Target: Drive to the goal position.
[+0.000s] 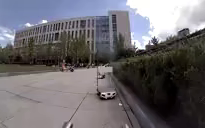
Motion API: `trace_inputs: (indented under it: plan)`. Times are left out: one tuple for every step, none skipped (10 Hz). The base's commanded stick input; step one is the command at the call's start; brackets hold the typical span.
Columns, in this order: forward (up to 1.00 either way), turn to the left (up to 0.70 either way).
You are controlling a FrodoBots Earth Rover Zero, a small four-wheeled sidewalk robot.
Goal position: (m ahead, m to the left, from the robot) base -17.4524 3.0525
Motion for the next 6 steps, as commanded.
trace_inputs:
  plan:
    - [0.05,0.01]
    - [0.05,0.01]
    - [0.05,0.01]
    - [0.05,0.01]
    - [0.05,0.01]
    - [0.05,0.01]
